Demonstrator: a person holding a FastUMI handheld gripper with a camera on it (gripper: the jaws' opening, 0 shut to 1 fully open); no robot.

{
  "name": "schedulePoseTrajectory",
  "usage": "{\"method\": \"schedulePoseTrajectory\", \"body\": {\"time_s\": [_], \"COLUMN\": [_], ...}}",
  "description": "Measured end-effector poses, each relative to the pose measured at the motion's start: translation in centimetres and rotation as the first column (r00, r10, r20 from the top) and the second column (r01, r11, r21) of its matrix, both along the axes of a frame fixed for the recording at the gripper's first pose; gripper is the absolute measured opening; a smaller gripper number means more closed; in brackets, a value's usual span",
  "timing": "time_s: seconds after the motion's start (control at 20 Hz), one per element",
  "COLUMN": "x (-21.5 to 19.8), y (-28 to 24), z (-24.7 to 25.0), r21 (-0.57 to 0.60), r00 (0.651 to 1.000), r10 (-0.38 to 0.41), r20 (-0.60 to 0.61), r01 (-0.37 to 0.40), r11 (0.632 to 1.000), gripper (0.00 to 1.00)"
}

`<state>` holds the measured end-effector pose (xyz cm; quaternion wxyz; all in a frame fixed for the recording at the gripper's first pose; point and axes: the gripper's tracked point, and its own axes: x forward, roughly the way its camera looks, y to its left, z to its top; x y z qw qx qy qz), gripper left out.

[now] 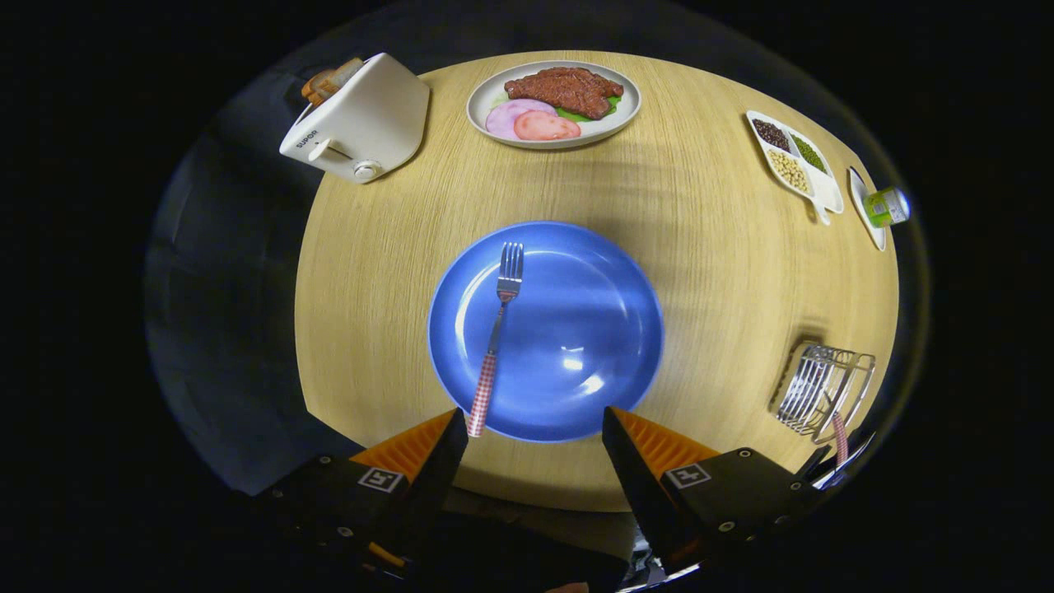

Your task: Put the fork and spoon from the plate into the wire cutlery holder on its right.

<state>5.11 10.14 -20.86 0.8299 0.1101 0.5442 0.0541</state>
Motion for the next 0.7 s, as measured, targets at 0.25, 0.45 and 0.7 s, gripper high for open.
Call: {"method": "schedulePoseTrajectory", "body": {"time_s": [0.25, 0.45, 0.7], "x": [0.9, 1.4, 1.8], "y": [2.7, 3.4, 3.8], "z": [-3.1, -4.7, -6.1], "r21": [-0.028, -0.031, -0.054], "r00": [0.999, 0.996, 0.993], "r10": [-0.032, -0.079, -0.112], "r20": [-0.029, -0.043, -0.045], "r01": [0.031, 0.078, 0.109], "r11": [0.999, 0.996, 0.993], "gripper": [0.99, 0.99, 0.86]}}
